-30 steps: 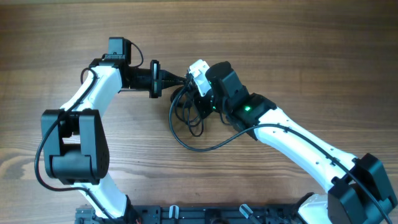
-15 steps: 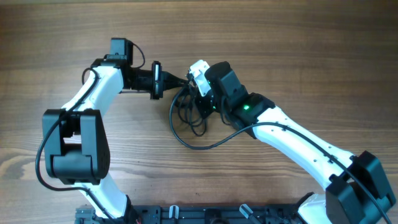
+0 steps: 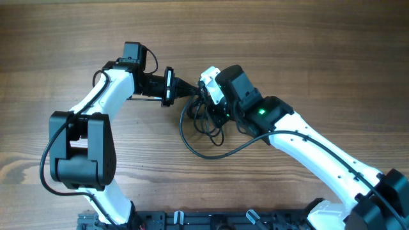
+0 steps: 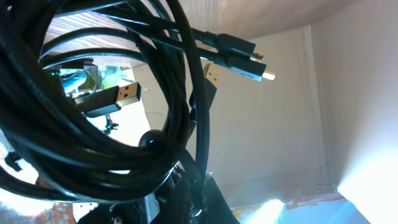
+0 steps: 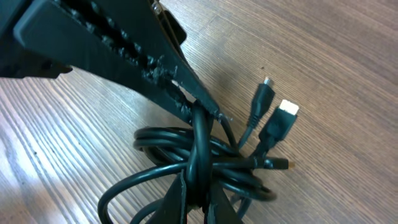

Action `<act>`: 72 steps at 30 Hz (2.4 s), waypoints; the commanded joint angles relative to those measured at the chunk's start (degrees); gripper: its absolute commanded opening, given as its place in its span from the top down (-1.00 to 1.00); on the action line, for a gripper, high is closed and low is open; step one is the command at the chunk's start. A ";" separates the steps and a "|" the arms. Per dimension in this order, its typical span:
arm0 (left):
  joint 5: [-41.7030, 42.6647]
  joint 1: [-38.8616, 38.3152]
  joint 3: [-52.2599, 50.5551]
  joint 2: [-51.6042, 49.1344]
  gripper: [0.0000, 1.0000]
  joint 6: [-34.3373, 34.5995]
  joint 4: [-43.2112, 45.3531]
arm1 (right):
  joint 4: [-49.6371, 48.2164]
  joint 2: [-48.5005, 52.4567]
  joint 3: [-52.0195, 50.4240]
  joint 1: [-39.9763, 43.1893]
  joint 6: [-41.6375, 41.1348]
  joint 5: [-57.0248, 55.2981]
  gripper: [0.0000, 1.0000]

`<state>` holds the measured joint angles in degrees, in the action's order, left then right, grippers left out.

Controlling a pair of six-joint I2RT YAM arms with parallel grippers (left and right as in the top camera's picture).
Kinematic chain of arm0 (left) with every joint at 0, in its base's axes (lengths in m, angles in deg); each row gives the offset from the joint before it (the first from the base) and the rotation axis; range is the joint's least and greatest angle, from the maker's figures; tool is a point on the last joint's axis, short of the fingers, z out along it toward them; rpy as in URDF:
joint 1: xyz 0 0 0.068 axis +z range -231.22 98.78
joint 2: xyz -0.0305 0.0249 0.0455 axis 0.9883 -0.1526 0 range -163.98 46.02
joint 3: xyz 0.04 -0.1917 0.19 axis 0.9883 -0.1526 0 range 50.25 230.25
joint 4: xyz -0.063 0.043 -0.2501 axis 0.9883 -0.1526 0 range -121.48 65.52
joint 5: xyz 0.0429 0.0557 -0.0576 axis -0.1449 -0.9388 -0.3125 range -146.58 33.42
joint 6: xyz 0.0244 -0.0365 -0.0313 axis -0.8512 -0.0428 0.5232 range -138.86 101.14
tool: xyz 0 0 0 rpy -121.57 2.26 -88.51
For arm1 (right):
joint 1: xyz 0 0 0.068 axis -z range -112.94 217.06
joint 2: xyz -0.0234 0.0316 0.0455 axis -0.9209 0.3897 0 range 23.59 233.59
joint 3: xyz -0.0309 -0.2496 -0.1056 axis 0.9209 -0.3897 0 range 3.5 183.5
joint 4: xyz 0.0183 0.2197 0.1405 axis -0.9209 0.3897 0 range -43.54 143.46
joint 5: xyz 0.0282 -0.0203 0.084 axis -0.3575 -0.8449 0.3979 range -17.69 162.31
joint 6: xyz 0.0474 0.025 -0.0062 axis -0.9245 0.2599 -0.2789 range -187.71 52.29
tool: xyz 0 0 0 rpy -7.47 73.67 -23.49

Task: Untangle cables

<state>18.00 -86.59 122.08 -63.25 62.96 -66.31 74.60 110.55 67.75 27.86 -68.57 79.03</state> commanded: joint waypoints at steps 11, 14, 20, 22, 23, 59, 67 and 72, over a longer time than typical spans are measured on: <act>-5.05 5.53 1.38 0.61 0.92 1.11 0.85 | 2.01 -15.39 -1.36 -0.55 2.71 5.73 0.73; -5.03 5.53 1.38 0.61 0.92 1.11 -0.07 | 1.66 -12.98 -1.36 -0.96 0.96 6.16 0.56; -5.01 5.53 1.38 0.63 0.92 1.09 -2.84 | -3.26 -5.66 -1.36 -3.04 4.42 1.81 0.48; -5.01 5.46 1.38 0.61 0.92 1.09 -2.86 | -6.12 -3.72 -1.36 -3.30 6.23 1.01 0.48; -5.01 5.42 1.38 0.61 0.92 1.09 -2.86 | -7.61 -2.82 -1.36 -3.34 6.54 -0.83 0.48; -3.69 4.13 1.38 0.61 0.91 4.57 -8.98 | -11.15 2.78 -1.36 -3.54 8.37 0.31 0.49; -3.50 4.13 1.38 0.63 0.91 4.57 -9.09 | -9.38 4.42 -1.36 -3.54 8.24 -4.33 0.50; -3.50 4.13 1.38 0.63 0.91 4.57 -9.09 | -10.05 5.64 -1.36 -3.54 8.09 -3.80 0.49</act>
<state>11.91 -82.35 122.52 -63.25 66.39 -75.09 65.18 114.94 66.48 24.72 -60.94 76.05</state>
